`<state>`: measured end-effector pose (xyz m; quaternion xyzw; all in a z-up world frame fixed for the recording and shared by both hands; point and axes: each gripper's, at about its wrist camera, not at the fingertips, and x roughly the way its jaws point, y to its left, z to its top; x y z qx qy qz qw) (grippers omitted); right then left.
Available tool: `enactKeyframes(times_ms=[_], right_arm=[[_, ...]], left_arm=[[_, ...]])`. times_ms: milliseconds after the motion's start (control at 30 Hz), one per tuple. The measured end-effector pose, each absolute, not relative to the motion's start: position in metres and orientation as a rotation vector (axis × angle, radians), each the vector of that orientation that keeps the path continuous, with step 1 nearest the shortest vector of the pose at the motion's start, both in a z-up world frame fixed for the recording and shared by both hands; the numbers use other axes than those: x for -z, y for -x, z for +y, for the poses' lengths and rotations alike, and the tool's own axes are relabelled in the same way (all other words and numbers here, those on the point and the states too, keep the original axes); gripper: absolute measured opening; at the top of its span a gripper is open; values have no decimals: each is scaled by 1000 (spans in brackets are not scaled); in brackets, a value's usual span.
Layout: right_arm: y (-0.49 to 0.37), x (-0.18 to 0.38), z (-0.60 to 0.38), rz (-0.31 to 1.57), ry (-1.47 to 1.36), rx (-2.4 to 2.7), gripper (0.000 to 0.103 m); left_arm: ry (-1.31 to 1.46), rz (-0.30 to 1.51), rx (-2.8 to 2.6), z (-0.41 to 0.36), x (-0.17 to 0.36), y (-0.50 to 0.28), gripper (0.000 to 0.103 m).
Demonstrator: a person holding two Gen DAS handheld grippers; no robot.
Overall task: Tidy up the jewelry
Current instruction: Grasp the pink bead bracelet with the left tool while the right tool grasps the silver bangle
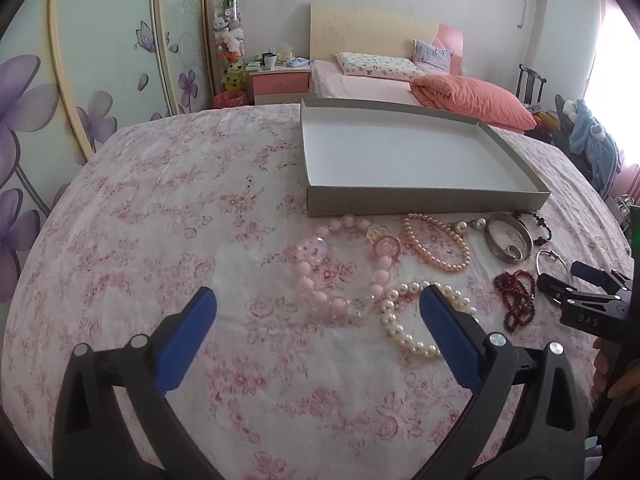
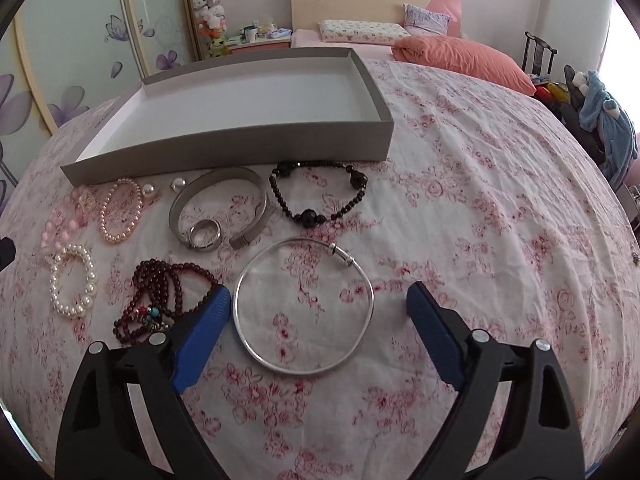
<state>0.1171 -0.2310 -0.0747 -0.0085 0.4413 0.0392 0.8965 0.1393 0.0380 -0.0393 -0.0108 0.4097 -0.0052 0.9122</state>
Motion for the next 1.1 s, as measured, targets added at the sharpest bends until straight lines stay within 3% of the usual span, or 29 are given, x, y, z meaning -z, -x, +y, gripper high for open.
enactKeyframes(times_ms=[33,67,100,233,500,833,933,1100], right_arm=[[-116,71,-230,909,19,-92,83],[-115,70,-230,900,22,-100,71],[-112,70,-229,900,25,-98,70],[-127,69,-233,903,15,-106,70],[-139,66,-238,907,11,-108,70],[-146,66,-242,908,9,-106,72],[-147,67,-243,906,10,-109,71],[-146,67,-243,902,9,-120,70]], left_arm=[[17,848,12,37,41,-144,99],[10,855,11,36,42,-148,99],[4,863,7,36,44,-153,99],[2,885,-6,38,52,-169,94],[2,943,-7,52,67,-195,63],[-53,935,57,40,74,-204,46],[-65,924,65,36,73,-202,23],[-53,925,58,41,72,-197,23]])
